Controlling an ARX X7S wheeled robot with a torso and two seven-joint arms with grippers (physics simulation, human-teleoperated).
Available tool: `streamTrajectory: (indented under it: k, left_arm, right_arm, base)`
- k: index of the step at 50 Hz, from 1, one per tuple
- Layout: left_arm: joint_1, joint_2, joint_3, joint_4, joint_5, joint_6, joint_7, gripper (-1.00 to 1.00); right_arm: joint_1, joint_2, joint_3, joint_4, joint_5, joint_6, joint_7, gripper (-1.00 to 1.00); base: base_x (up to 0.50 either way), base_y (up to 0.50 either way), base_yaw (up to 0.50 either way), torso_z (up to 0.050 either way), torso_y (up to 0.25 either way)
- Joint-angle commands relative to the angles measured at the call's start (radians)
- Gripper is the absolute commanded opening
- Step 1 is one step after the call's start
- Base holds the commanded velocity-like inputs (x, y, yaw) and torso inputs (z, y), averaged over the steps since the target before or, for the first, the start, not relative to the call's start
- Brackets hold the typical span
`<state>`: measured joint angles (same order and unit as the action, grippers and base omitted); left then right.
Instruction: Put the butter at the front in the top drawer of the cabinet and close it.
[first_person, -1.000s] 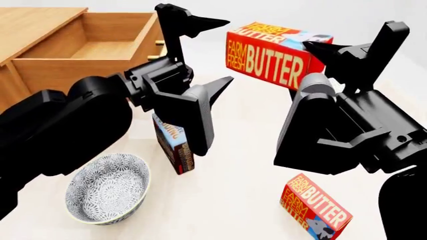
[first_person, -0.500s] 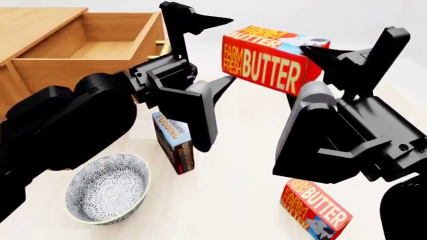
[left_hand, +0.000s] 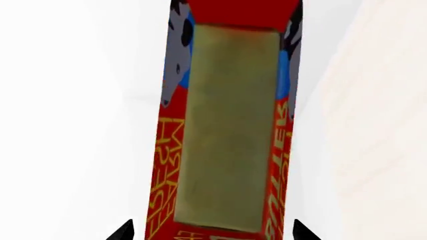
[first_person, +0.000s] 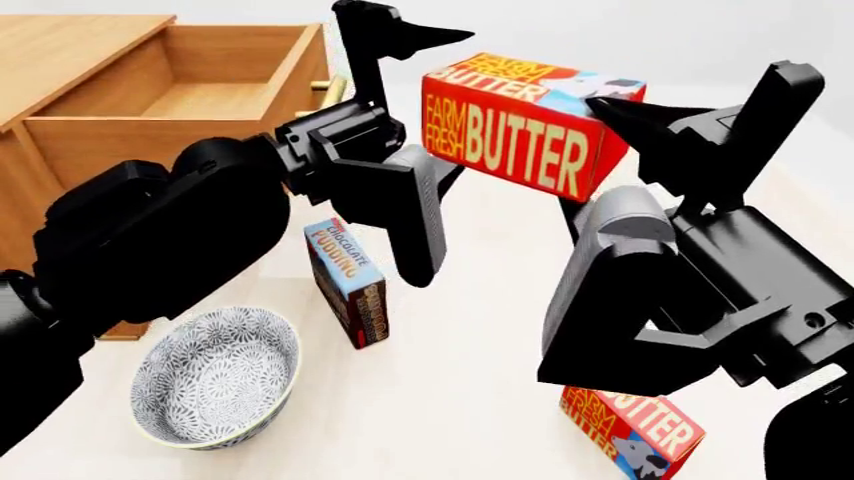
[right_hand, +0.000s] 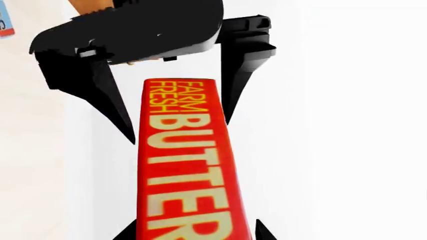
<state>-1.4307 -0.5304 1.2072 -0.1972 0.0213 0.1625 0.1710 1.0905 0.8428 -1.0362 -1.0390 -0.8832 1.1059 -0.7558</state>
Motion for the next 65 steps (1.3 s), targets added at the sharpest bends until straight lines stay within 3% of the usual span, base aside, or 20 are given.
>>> streamTrajectory:
  k: [1, 6, 7, 34, 35, 49, 58, 65]
  left_arm:
    - [-0.001, 0.025, -0.003, -0.048, -0.008, 0.029, -0.002, 1.00]
    - [-0.002, 0.023, -0.009, -0.044, -0.011, 0.042, -0.006, 1.00]
    - [-0.003, 0.022, -0.012, -0.043, -0.011, 0.047, -0.010, -1.00]
    - [0.009, -0.013, -0.024, 0.014, -0.020, 0.059, -0.014, -1.00]
    - [0.010, -0.015, -0.025, 0.018, -0.021, 0.053, -0.015, -1.00]
    - [0.007, -0.046, -0.035, 0.051, -0.025, -0.001, -0.011, -1.00]
    - [-0.007, -0.081, -0.042, 0.114, -0.020, -0.059, 0.002, -1.00]
    - [-0.018, -0.134, -0.052, 0.234, -0.037, -0.171, 0.030, -1.00]
  right_arm:
    - [-0.058, -0.041, 0.129, -0.003, -0.166, -0.092, -0.062, -1.00]
    - [-0.079, -0.050, 0.148, 0.002, -0.171, -0.108, -0.071, -1.00]
    - [-0.081, -0.052, 0.150, 0.002, -0.172, -0.110, -0.073, -1.00]
    - [-0.077, -0.106, 0.186, 0.039, -0.183, -0.133, -0.145, -1.00]
    - [-0.077, -0.106, 0.185, 0.044, -0.193, -0.128, -0.152, 1.00]
    - [-0.106, -0.029, 0.227, 0.073, -0.258, -0.062, -0.220, 1.00]
    - [-0.127, 0.092, 0.286, 0.082, -0.303, 0.007, -0.300, 1.00]
    - [-0.178, 0.165, 0.364, 0.063, -0.293, 0.078, -0.267, 1.00]
  base:
    - [0.00, 0.00, 0.00, 0.000, 0.000]
    - [0.00, 0.00, 0.00, 0.000, 0.000]
    - [0.00, 0.00, 0.00, 0.000, 0.000]
    - [0.00, 0.00, 0.00, 0.000, 0.001]
    - [0.00, 0.00, 0.00, 0.010, 0.010]
    - [0.00, 0.00, 0.00, 0.000, 0.001]
    - [0.00, 0.00, 0.00, 0.001, 0.001]
    - [0.00, 0.00, 0.00, 0.000, 0.001]
